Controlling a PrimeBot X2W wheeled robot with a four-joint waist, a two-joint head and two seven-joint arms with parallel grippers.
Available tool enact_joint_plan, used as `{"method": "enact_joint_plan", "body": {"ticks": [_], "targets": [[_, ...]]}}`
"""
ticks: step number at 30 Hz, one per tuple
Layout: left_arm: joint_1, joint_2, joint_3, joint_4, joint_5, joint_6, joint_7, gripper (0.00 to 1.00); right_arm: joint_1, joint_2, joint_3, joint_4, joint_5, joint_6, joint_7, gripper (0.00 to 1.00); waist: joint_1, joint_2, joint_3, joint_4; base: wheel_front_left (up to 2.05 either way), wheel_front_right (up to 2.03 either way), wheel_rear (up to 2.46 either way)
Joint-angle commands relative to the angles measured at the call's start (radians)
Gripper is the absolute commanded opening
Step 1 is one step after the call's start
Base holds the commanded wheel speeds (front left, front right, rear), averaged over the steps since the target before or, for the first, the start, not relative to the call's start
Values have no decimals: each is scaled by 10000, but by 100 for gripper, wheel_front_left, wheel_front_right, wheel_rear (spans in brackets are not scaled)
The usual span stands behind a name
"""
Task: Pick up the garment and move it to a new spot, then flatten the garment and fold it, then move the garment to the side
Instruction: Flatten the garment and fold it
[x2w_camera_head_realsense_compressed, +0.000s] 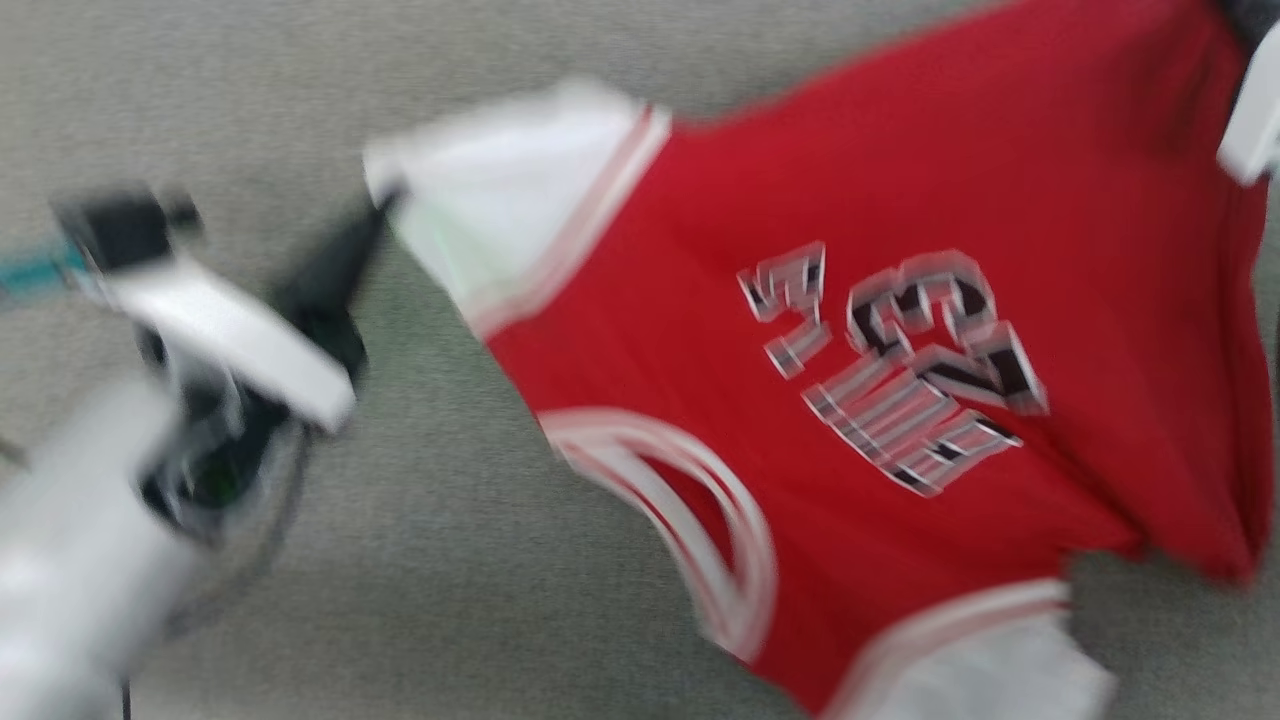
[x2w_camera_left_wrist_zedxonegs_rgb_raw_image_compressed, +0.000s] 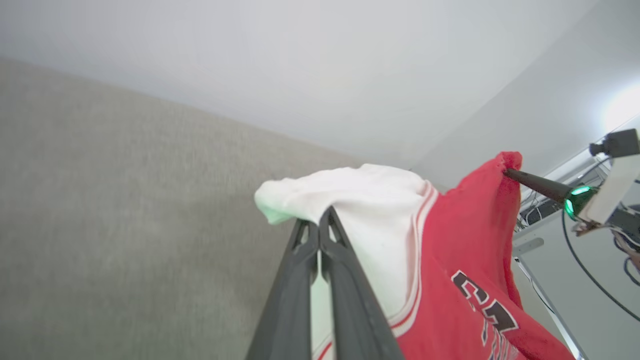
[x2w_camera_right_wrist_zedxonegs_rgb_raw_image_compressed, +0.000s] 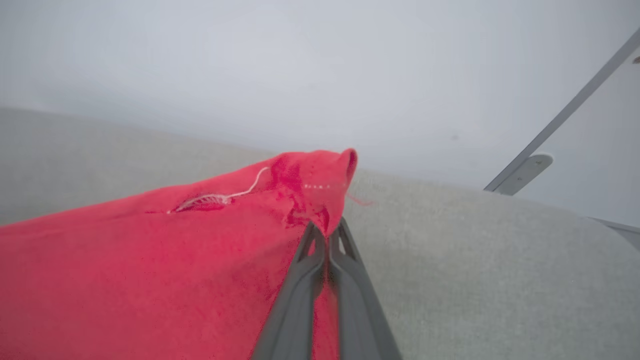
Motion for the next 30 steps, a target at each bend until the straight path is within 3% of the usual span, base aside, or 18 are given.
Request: {"method": "enact_joint_plan", "body": {"ticks": [1,10,16,22,30], "targets": [[-935,-111,269,416,-55,-37,98,0,-589,233,-341,283,-211,-25,-410,0,0,0,123,-252,0,0,0],[-5917,-635,1552,3480,-139,-26,471,0,-3823,1478,-1799,1710,-1619,-26,-2177,0,0,0,1054,-1047,0,0,0],[-8455,-869,2145,4428,-231,-7,5,0,-5497,1954,-2601,2449,-2825,-37,-3739,0,0,0,1368,-1291,0,0,0],[-8860,-943,2269,4231,-580,-7,-239,0,-5929,2074,-2914,3054,-3398,-39,-4736,0,0,0,1343,-1307,0,0,0],[-5517,-860,1664,2430,-1665,-8,-340,0,-4051,1765,-2153,3624,-2746,-37,-4739,0,0,0,934,-1096,0,0,0]]}}
